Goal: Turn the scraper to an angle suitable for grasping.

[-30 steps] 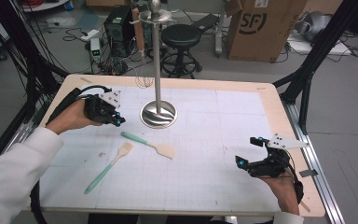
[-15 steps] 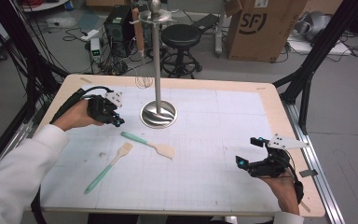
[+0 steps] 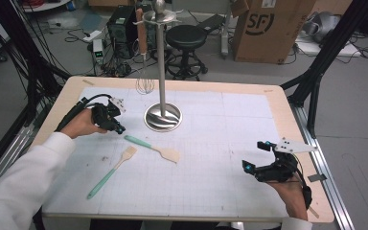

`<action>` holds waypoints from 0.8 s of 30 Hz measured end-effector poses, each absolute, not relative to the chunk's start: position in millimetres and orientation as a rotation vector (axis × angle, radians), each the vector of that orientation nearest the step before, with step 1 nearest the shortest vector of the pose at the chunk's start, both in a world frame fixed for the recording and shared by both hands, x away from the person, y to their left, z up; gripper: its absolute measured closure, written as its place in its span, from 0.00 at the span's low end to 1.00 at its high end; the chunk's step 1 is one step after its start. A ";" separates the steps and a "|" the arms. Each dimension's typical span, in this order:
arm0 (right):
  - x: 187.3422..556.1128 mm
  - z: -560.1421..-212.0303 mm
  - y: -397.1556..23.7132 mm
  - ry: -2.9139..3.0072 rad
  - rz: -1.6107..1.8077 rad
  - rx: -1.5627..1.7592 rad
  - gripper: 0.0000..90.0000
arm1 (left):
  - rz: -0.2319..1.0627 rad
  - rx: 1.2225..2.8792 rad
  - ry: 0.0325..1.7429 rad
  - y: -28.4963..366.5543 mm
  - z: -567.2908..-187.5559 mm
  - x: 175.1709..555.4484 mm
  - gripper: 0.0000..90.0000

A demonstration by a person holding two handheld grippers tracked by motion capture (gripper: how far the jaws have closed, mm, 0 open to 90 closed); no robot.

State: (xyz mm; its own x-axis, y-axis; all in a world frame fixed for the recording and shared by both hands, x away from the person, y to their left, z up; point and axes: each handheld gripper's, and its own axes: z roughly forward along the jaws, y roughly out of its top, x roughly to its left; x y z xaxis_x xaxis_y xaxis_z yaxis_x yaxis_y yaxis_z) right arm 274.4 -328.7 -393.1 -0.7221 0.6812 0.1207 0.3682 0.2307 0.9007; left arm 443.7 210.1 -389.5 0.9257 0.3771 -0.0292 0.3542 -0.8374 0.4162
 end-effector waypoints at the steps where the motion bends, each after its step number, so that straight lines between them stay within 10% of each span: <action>1: 274.4 -393.0 -328.7 2.211 1.488 0.979 0.00 | 0.062 2.653 0.550 209.8 -391.5 444.7 1.00; 24: 274.6 -393.2 -327.8 2.214 1.486 0.972 0.00 | 0.025 2.710 0.624 200.4 -411.7 452.9 1.00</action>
